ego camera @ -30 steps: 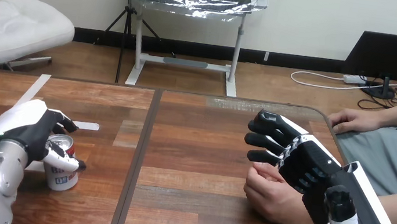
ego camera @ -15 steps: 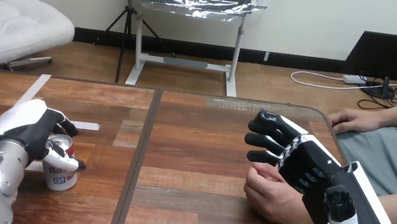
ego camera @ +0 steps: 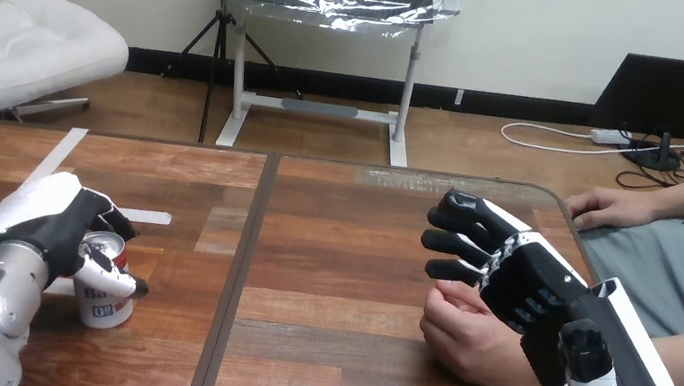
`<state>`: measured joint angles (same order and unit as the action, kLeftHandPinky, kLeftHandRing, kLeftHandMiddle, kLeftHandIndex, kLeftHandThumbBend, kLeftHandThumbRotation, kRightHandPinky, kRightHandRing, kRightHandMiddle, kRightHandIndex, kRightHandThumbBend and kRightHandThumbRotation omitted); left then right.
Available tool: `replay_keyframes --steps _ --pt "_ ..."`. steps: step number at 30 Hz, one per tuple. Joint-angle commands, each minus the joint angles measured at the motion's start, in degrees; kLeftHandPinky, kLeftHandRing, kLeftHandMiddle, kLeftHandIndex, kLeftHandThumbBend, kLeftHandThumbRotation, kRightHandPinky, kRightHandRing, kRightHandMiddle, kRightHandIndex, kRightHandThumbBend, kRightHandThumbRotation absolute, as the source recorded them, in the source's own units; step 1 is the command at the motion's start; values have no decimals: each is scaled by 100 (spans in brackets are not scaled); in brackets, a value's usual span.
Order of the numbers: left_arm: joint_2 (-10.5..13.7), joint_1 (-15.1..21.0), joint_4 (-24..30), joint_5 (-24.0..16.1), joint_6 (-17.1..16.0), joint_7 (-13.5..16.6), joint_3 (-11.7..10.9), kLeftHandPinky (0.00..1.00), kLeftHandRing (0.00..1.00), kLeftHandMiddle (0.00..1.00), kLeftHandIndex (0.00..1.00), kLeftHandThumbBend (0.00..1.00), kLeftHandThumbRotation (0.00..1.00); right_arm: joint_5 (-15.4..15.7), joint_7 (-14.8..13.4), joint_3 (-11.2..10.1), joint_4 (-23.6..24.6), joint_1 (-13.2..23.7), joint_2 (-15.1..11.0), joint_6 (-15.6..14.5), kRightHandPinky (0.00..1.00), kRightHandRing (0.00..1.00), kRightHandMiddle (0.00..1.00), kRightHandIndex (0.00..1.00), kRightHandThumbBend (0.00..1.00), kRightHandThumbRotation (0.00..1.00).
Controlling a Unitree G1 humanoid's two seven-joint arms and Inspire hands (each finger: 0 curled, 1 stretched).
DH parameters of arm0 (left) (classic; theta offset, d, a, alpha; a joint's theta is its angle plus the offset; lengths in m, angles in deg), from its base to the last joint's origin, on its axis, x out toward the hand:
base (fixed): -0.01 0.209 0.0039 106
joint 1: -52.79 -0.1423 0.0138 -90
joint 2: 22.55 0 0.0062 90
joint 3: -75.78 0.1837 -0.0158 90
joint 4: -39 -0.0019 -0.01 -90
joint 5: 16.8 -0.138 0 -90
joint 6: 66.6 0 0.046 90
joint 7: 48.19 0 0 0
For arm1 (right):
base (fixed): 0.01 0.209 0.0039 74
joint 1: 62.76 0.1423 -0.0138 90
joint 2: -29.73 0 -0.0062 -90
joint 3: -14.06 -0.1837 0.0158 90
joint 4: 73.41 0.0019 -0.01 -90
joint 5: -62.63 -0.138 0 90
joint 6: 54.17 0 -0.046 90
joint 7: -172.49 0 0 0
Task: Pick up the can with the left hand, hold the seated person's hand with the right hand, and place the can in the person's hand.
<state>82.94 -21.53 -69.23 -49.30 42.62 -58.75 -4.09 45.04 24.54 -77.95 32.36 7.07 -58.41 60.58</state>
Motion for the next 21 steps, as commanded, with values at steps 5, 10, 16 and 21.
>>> replay_keyframes --steps 5,10,16,21 --pt "268 208 338 -99 83 -181 -31 64 74 74 70 68 5 -8 -50 -24 261 341 -67 38 78 84 86 86 83 96" --pt "308 219 373 -146 125 -282 7 65 75 76 71 67 9 23 -66 -27 272 334 -67 40 78 84 86 86 83 97" --pt "343 233 370 -224 129 -300 45 68 76 77 74 68 14 7 -59 -24 268 342 -63 42 78 84 86 86 82 97" --pt "348 212 408 -222 82 -291 14 72 77 78 75 69 16 -28 -37 -22 259 349 -72 30 78 84 86 86 82 97"
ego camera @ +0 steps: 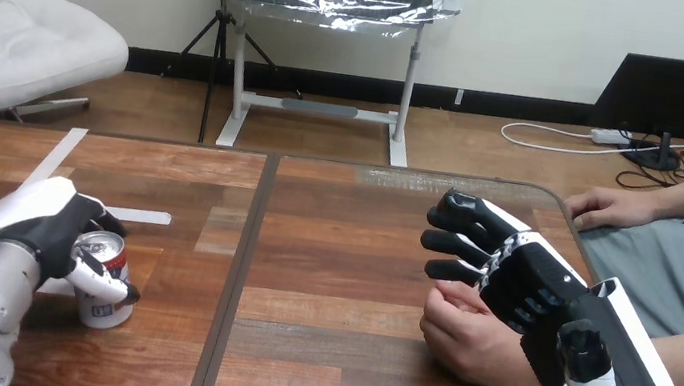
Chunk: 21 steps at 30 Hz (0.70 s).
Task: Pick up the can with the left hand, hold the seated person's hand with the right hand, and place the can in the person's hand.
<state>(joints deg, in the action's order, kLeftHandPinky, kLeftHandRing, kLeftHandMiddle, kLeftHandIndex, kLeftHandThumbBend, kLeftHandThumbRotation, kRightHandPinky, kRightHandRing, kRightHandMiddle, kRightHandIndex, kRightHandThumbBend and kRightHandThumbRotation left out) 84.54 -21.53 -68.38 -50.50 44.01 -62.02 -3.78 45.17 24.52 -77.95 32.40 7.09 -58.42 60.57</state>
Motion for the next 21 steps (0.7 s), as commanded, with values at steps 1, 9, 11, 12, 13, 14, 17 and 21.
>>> replay_keyframes --steps 1,9,11,12,13,14,17,21 --pt "189 209 329 -104 -61 38 -19 72 77 78 75 69 16 -50 -32 -21 257 346 -73 23 78 84 86 86 82 97" --pt "182 151 406 -86 -126 129 -80 78 78 79 78 72 18 -38 -12 -27 220 365 -74 80 78 84 87 86 82 96" --pt "170 141 421 -80 -113 150 -99 79 79 80 78 73 19 -32 -14 -29 219 364 -73 82 78 84 87 86 81 97" --pt "166 138 429 -84 -98 157 -104 80 79 81 79 74 20 -32 -17 -29 219 362 -72 80 78 84 87 86 81 97" --pt "163 135 436 -86 -89 161 -107 81 80 81 79 74 20 -31 -19 -30 220 361 -71 78 78 84 87 86 81 97" --pt "159 125 435 -80 -109 197 -121 81 80 81 80 75 21 -34 -20 -30 223 359 -73 68 78 84 87 86 81 97" --pt "151 100 436 -64 -151 276 -152 82 81 82 80 76 21 -33 -28 -28 240 352 -76 42 78 84 87 86 82 97" --pt "134 69 459 -42 -164 365 -187 82 83 84 82 79 22 -27 -39 -28 258 342 -78 24 78 84 87 86 82 97"
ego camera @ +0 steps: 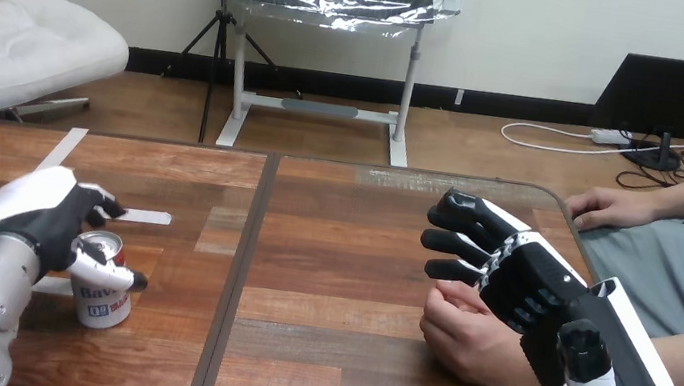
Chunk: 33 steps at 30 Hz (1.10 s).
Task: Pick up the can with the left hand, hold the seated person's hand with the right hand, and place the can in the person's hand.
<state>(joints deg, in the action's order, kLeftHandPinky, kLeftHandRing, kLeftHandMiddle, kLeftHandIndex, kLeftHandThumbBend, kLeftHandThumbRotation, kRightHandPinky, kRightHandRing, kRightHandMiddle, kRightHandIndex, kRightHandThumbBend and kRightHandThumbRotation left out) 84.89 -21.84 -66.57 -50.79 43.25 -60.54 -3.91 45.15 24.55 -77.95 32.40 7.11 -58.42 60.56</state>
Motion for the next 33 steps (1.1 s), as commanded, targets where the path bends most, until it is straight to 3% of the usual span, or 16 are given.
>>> replay_keyframes --steps 1,16,33 --pt "97 96 284 -9 -90 231 -179 82 83 84 82 79 22 -25 -42 -29 257 339 -78 24 78 84 87 86 82 96" --pt "100 50 326 92 -106 302 -269 85 85 85 84 82 20 -13 -45 -32 257 336 -82 26 78 84 87 86 83 96" --pt "203 -8 517 103 -48 116 -302 83 84 84 82 81 19 -51 -18 -23 247 345 -88 18 78 84 87 86 83 96"
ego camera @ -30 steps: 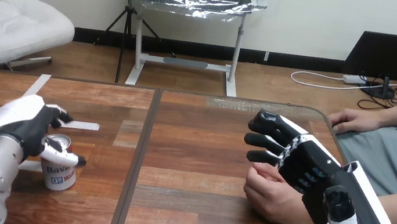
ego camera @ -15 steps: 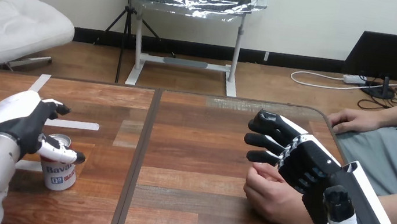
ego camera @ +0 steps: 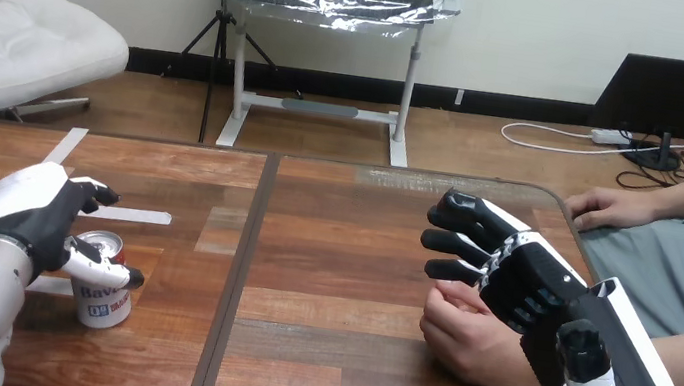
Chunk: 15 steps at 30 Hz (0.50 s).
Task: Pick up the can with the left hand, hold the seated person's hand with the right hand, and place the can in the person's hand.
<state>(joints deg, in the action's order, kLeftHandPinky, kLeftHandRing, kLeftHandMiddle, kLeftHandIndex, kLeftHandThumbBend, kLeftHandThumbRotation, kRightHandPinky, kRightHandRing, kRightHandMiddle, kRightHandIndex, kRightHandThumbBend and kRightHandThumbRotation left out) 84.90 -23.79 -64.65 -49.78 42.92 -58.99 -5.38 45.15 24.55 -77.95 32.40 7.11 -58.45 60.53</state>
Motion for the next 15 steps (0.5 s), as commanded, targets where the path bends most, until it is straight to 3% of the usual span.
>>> replay_keyframes --steps 1,15 --pt "208 183 339 7 -11 -54 -158 83 84 84 81 81 19 -52 -18 -24 247 346 -86 20 78 84 87 86 83 96" --pt "315 159 592 -9 245 -435 -142 82 84 85 81 80 21 -52 -12 -21 227 363 -75 55 78 84 87 86 82 96"
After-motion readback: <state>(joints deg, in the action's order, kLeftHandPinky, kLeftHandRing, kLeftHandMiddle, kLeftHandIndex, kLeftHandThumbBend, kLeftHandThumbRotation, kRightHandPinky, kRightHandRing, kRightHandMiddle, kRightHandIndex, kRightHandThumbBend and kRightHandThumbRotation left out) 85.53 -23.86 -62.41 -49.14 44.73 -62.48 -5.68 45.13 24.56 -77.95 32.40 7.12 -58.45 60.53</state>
